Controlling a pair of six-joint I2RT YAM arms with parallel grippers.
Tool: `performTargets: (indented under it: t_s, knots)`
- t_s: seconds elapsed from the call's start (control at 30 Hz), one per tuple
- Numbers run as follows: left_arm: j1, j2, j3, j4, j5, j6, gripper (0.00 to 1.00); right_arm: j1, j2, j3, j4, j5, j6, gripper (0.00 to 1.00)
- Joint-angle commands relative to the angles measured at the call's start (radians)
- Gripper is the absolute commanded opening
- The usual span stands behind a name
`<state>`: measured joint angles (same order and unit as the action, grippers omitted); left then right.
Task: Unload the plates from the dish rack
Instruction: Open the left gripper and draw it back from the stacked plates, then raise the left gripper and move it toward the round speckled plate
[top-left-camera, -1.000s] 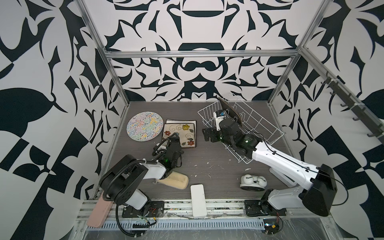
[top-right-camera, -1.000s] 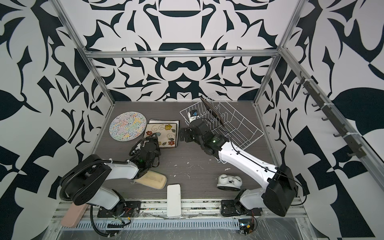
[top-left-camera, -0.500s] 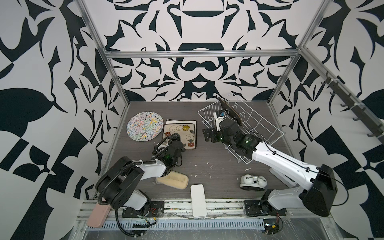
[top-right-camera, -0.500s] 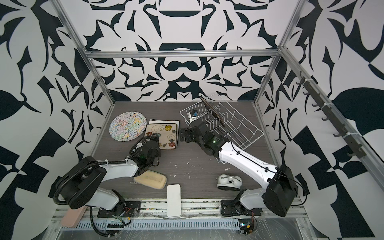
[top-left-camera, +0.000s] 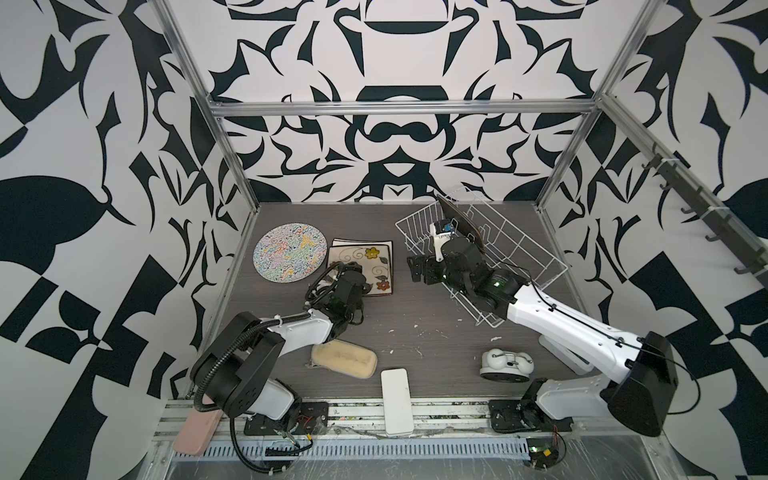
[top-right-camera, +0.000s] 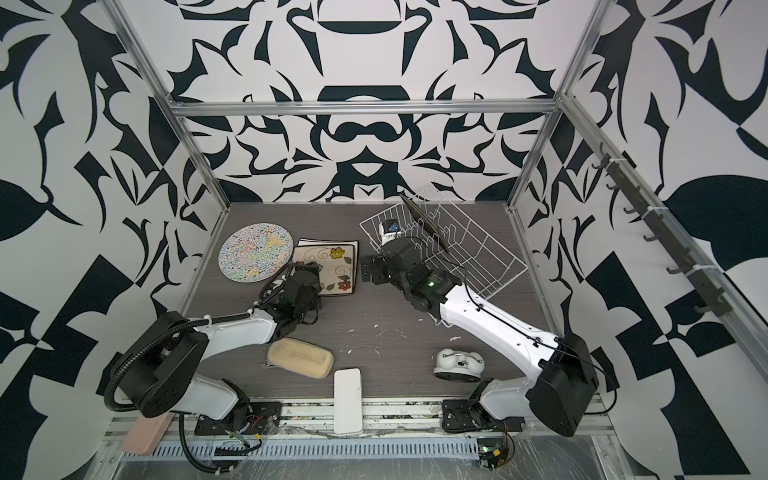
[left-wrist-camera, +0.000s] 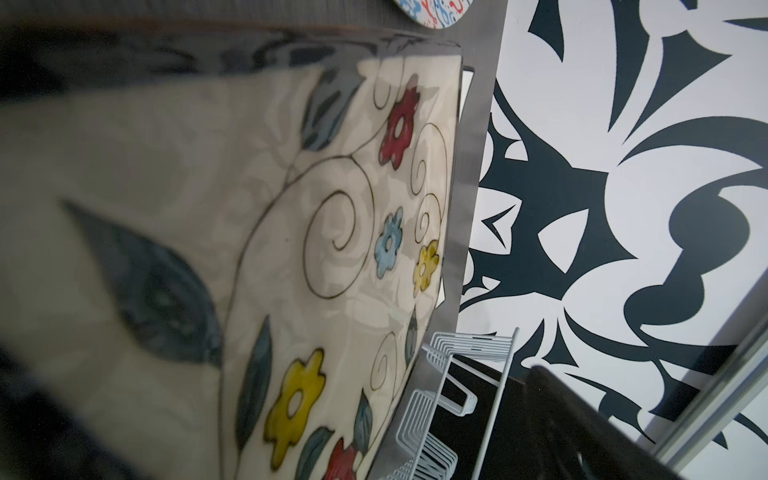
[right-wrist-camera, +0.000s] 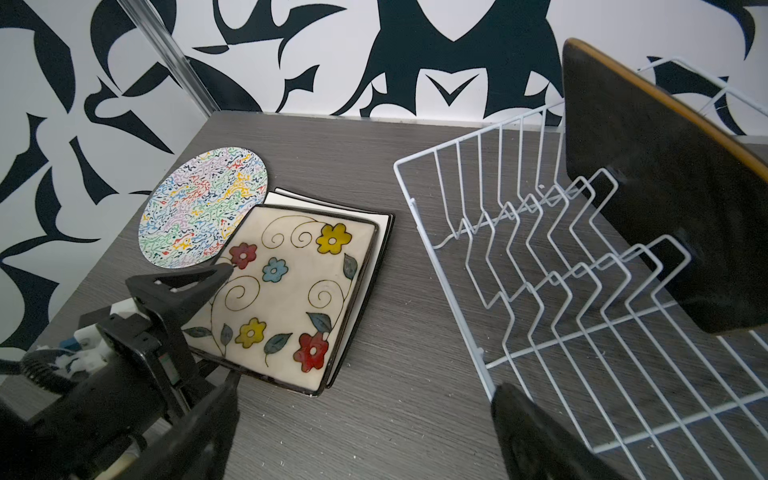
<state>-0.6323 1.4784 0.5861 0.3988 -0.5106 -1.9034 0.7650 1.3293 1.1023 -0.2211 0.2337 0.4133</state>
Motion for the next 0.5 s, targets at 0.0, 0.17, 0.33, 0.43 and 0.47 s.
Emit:
performTargets:
  t_s: [0.0,0.17,0.33,0.43,0.47]
  knots:
    - [0.009,-0.009,0.046,-0.033,0.015,0.012,1.0,-0.005,-0.026,0.002,0.01,0.023,-0.017,0.99]
    - [0.021,-0.005,0.066,-0.07,0.039,0.004,0.99,-0.006,-0.025,0.002,0.008,0.023,-0.022,0.98]
    - [0.034,0.008,0.088,-0.105,0.077,0.001,1.0,-0.009,-0.021,0.005,0.008,0.023,-0.023,0.98]
    - [0.042,0.019,0.1,-0.128,0.104,-0.001,0.99,-0.009,-0.02,0.004,0.007,0.023,-0.025,0.98]
    - [0.042,0.022,0.103,-0.132,0.107,-0.003,0.99,-0.009,-0.02,0.005,0.005,0.023,-0.027,0.98]
